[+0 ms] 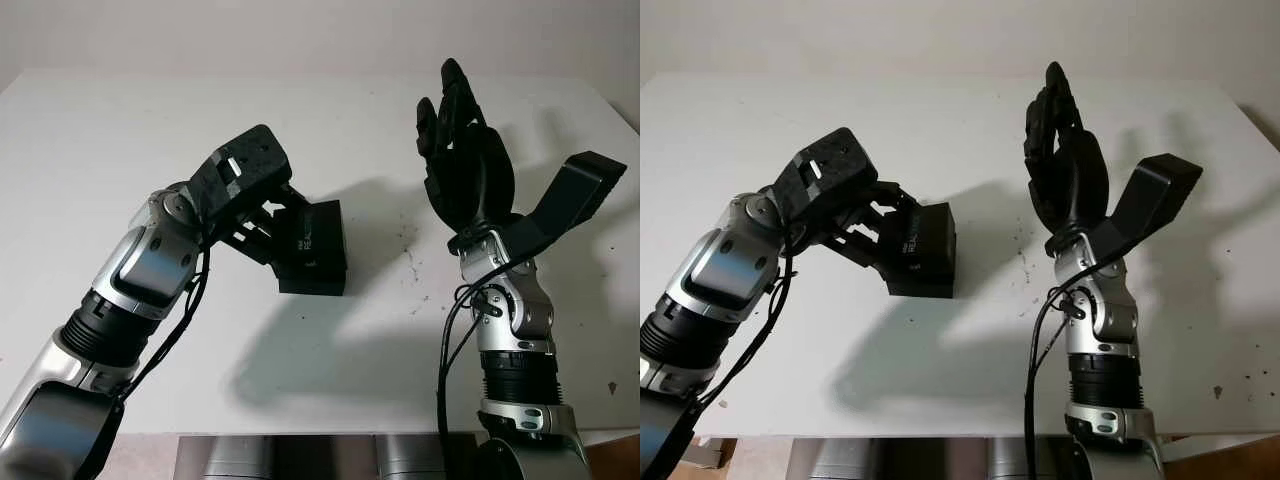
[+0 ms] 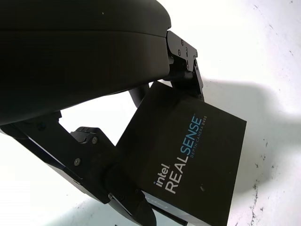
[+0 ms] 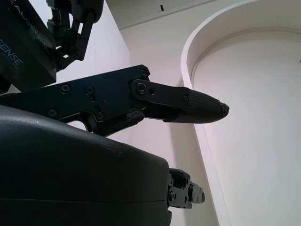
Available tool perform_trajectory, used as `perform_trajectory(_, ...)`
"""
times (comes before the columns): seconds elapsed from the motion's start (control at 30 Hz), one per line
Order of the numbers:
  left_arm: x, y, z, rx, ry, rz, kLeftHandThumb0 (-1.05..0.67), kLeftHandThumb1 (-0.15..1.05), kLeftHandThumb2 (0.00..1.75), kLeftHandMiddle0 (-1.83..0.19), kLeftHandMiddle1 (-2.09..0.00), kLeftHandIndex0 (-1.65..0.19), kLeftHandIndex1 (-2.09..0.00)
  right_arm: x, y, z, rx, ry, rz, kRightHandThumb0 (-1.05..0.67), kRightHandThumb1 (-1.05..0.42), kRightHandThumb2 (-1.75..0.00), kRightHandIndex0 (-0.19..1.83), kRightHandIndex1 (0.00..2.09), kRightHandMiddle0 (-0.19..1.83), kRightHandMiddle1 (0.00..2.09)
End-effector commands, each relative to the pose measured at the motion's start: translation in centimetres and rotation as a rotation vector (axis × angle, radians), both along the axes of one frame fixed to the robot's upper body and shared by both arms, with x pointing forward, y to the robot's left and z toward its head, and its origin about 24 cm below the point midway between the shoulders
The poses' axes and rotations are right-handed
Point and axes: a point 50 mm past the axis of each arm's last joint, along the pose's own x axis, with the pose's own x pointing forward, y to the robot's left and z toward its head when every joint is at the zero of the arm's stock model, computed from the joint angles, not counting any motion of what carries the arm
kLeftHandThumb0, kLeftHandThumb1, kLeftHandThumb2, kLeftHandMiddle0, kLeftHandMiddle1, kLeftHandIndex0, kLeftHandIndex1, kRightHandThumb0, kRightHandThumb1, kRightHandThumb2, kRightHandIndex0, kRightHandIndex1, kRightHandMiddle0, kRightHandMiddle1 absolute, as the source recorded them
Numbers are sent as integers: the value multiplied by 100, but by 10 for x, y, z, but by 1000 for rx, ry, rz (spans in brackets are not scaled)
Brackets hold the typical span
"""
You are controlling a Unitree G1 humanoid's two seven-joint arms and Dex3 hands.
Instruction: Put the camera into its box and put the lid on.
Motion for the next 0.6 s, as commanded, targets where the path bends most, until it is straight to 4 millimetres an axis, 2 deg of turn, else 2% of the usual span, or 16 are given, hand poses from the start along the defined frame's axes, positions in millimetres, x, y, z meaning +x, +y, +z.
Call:
perform_trajectory(0.0,-2,-5,-1,0,-6,-27,-20,92,5,-51,-164,-25,-164,0,0,4,2,-24,-1,-70,-105,-53,-11,5,-8,5)
perform_trajectory(0.43,-8,-13,-8,120,6,-94,-26,91,5,-52,-168,-29,-161,0,0,3,5,-25,-3,-69,-105,-53,-11,5,-8,5)
perform_trajectory(0.57,-11,-15,-12,139,10,-98,-23,92,5,-45,-161,-24,-158,0,0,3,8,-25,-2,-69,-105,-53,-11,5,-8,5)
